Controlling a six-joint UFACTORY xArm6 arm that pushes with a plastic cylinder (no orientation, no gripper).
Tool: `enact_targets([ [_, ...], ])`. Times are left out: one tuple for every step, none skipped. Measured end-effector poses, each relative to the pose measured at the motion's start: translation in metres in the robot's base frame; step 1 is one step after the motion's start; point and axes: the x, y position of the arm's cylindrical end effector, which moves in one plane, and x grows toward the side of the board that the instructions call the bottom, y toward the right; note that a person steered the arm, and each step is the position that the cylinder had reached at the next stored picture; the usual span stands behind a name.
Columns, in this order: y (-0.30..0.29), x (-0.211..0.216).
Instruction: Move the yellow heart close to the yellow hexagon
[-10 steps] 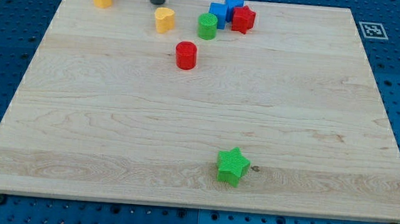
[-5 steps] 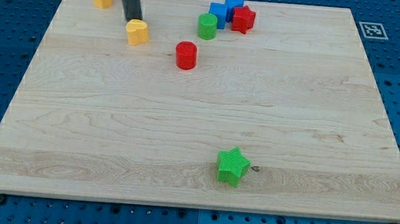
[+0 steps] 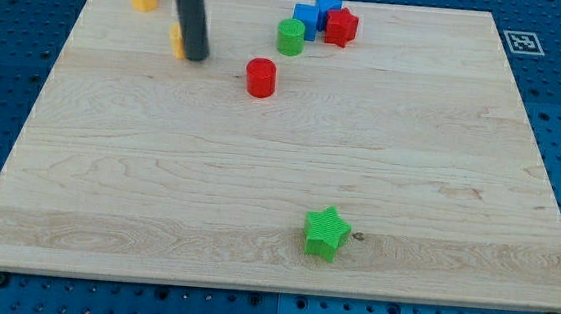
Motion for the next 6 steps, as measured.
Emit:
enact_targets([
  [-0.011, -0.014],
  [-0.011, -0.024],
  [-0.038, -0.039],
  [-0.061, -0.042],
  [-0.061, -0.042],
  [-0.061, -0.042],
])
